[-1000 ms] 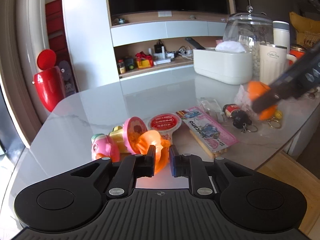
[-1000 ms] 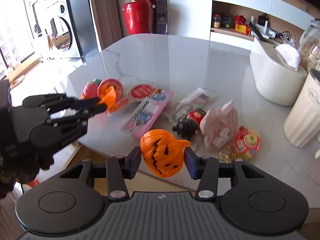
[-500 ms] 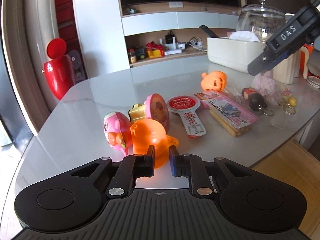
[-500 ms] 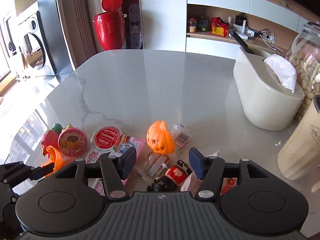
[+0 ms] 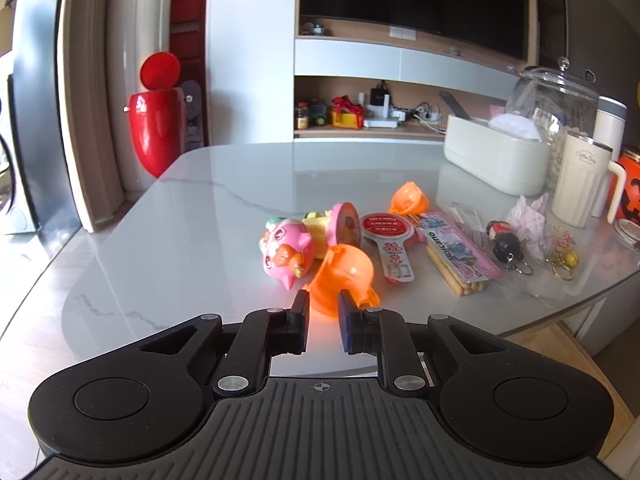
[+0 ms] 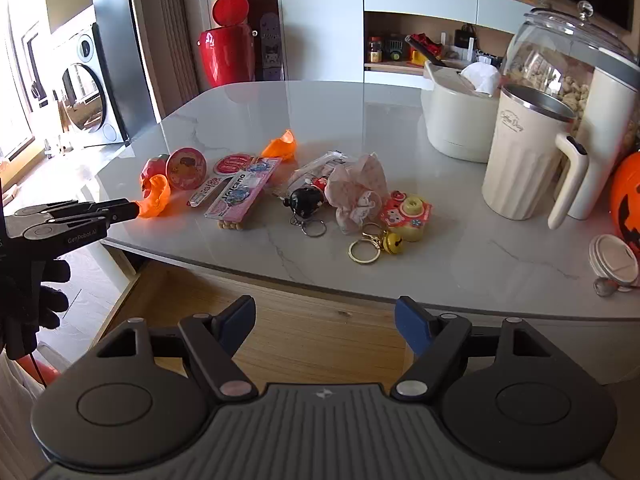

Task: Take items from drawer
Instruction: 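Release the pumpkin shell and jack-o-lantern on the countertop, opening both tools, then push the empty wooden drawer closed with both tools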

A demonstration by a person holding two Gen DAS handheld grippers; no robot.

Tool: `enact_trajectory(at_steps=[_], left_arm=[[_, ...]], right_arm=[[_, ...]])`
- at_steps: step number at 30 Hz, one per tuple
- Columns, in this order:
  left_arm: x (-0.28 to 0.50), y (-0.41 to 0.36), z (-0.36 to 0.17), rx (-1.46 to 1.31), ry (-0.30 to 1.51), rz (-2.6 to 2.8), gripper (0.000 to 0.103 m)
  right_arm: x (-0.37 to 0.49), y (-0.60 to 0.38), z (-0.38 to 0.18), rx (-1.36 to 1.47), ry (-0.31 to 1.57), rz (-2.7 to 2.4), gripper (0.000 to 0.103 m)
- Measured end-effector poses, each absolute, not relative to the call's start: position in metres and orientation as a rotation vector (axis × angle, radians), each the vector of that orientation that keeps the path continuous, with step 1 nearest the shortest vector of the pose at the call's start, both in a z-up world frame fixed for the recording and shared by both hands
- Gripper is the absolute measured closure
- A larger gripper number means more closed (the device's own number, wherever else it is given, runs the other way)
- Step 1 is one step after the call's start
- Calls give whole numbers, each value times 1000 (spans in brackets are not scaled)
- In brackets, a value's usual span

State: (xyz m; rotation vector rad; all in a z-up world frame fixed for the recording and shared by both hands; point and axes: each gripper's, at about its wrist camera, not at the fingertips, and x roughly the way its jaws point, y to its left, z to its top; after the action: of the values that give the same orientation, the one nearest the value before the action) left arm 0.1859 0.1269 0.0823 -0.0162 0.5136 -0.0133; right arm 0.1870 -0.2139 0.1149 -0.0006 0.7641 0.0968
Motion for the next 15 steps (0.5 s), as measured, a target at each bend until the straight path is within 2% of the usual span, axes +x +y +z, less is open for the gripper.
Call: enact_trajectory(at_steps=[9,15], left_arm=[[105,119,107,-173,630,-38,84],[39,78,93,-193,748,-83,84]], right_arm=[[129,-237,116,90,707,81,14],[94,-225,90,132,760,121,9]])
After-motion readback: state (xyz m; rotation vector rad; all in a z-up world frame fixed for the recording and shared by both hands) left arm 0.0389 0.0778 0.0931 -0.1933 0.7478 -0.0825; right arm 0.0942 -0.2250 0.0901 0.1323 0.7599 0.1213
